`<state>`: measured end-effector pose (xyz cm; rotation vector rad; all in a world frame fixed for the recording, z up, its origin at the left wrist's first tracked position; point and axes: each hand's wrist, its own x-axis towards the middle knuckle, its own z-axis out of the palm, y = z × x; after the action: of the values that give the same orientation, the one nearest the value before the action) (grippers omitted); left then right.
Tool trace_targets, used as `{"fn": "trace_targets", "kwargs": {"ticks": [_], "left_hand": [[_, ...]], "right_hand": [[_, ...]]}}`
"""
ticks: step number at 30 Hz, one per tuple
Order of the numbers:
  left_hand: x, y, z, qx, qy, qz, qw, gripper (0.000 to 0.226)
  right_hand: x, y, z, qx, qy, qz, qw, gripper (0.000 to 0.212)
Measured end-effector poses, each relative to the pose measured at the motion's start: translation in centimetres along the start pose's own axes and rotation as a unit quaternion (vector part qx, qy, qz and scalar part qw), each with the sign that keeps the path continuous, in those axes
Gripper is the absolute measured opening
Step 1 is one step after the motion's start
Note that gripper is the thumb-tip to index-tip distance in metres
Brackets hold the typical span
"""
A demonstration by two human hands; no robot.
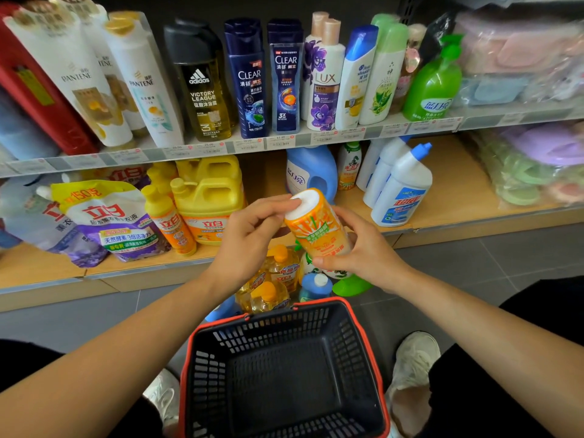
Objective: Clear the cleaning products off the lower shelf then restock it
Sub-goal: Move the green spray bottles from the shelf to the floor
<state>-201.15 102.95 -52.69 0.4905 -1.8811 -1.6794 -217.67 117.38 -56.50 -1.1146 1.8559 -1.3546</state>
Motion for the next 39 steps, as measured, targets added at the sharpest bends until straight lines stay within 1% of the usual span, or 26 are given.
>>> {"fn": "trace_targets", "kwargs": {"ticks": [3, 6, 8, 9, 11, 13, 15, 17, 19, 21, 22, 24, 25, 28, 29, 30, 31, 33, 34, 35, 37, 38, 39], "left_hand": [[-0.1, 0.0, 0.1, -0.018, -0.001, 0.007, 1.0, 0.034], [-0.2, -0.1, 0.1, 0.011, 0.002, 0.039, 0.999, 0.03], [-0.3, -0.3, 0.2, 0.009, 0.0, 0.04, 0.999, 0.033], [-0.3, -0.4, 0.2, 0.002, -0.004, 0.032, 0.999, 0.037], [-0.3, -0.8, 0.3, 0.007, -0.015, 0.007, 1.0, 0.054], [-0.3, -1.6, 0.5, 0.026, -0.029, -0.043, 0.998, 0.068], [-0.3, -2.9, 0.7, 0.068, -0.059, -0.097, 0.991, 0.069], [-0.6, -4.7, 0.8, 0.131, -0.132, -0.132, 0.974, 0.062], [-1.1, -6.2, 1.1, 0.174, -0.201, -0.176, 0.948, 0.064], [-1.7, -7.3, 1.6, 0.214, -0.229, -0.178, 0.933, 0.06], [-1.9, -7.7, 1.8, 0.229, -0.23, -0.162, 0.932, 0.052], [-1.9, -8.2, 2.1, 0.233, -0.216, -0.135, 0.938, 0.028], [-1.8, -8.2, 2.1, 0.232, -0.209, -0.128, 0.941, 0.022], [-1.4, -8.4, 1.7, 0.268, -0.171, -0.1, 0.943, 0.02], [-1.3, -8.5, 1.6, 0.287, -0.157, -0.088, 0.941, 0.02], [-1.3, -8.7, 1.5, 0.299, -0.142, -0.083, 0.94, 0.021], [-1.2, -8.9, 1.5, 0.305, -0.128, -0.083, 0.94, 0.022], [-1.0, -9.0, 1.7, 0.302, -0.11, -0.084, 0.943, 0.029], [-0.7, -8.8, 2.0, 0.292, -0.1, -0.078, 0.948, 0.029], [-0.6, -8.8, 2.1, 0.28, -0.085, -0.071, 0.954, 0.025], [-0.3, -8.9, 2.3, 0.264, -0.055, -0.052, 0.962, 0.013], [-0.1, -8.9, 2.5, 0.258, -0.047, -0.04, 0.964, 0.013], [0.2, -8.8, 2.8, 0.254, -0.039, -0.029, 0.966, 0.017]], "right_hand": [[0.2, -0.1, -0.2, 0.008, 0.004, 0.01, 1.0, 0.079], [0.2, 0.1, -0.3, 0.008, -0.006, 0.021, 1.0, 0.072], [0.2, 0.3, -0.3, 0.018, -0.01, 0.03, 0.999, 0.071], [0.2, 0.3, -0.3, 0.025, -0.01, 0.033, 0.999, 0.07], [0.3, 0.3, -0.5, 0.041, -0.009, 0.037, 0.998, 0.067], [0.2, 0.1, -0.7, 0.062, -0.001, 0.039, 0.997, 0.064], [0.2, -0.2, -0.9, 0.085, 0.007, 0.038, 0.996, 0.063], [0.3, -0.4, -1.0, 0.112, 0.016, 0.038, 0.993, 0.065], [0.3, -0.6, -1.2, 0.13, 0.031, 0.035, 0.99, 0.067], [0.4, -0.6, -1.6, 0.143, 0.045, 0.03, 0.988, 0.071], [0.5, -0.6, -1.7, 0.149, 0.05, 0.027, 0.987, 0.074], [0.6, -0.5, -1.8, 0.151, 0.06, 0.022, 0.986, 0.08], [0.7, -0.4, -2.0, 0.148, 0.065, 0.021, 0.987, 0.085], [1.1, -0.4, -2.8, 0.158, 0.1, 0.015, 0.982, 0.103], [1.2, -0.4, -3.4, 0.166, 0.117, 0.017, 0.979, 0.107], [1.3, -0.3, -4.0, 0.169, 0.133, 0.021, 0.976, 0.105], [1.5, -0.1, -4.5, 0.164, 0.145, 0.031, 0.975, 0.098], [1.8, 0.9, -5.0, 0.153, 0.164, 0.077, 0.971, 0.075], [1.8, 1.5, -5.4, 0.159, 0.178, 0.109, 0.965, 0.066], [1.9, 2.2, -5.7, 0.171, 0.188, 0.14, 0.957, 0.059], [2.0, 3.5, -6.3, 0.178, 0.193, 0.187, 0.947, 0.05], [1.8, 4.1, -6.6, 0.177, 0.188, 0.206, 0.944, 0.048], [1.7, 4.7, -6.9, 0.168, 0.18, 0.225, 0.943, 0.048]]}}
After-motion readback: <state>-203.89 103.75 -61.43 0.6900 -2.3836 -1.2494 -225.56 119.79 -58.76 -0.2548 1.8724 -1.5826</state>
